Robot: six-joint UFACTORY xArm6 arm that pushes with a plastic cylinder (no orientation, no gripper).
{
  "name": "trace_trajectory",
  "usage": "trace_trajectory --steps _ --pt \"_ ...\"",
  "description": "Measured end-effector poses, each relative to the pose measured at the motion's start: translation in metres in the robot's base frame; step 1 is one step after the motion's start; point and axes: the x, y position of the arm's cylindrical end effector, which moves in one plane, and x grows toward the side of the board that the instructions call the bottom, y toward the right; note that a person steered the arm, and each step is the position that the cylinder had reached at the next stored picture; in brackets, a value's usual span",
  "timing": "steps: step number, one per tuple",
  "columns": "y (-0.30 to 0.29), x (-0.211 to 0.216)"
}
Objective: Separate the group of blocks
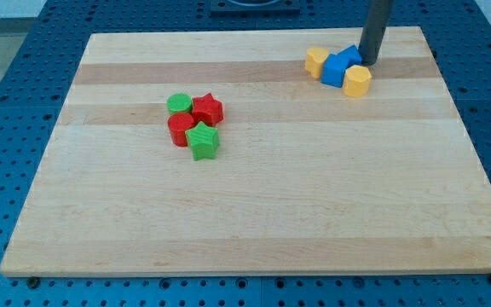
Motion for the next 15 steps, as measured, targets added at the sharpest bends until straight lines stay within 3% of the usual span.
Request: trace_trajectory --steps 2,3,8,11,12,14,15 --pt "-0.014 -0.08" --pt "-0.047 -0.079" --pt "-0.291 0.006" --pt "-0.392 0.068" --pt "-0.368 0.138" --pt "-0.335 0.163" --pt "-0.284 0.171"
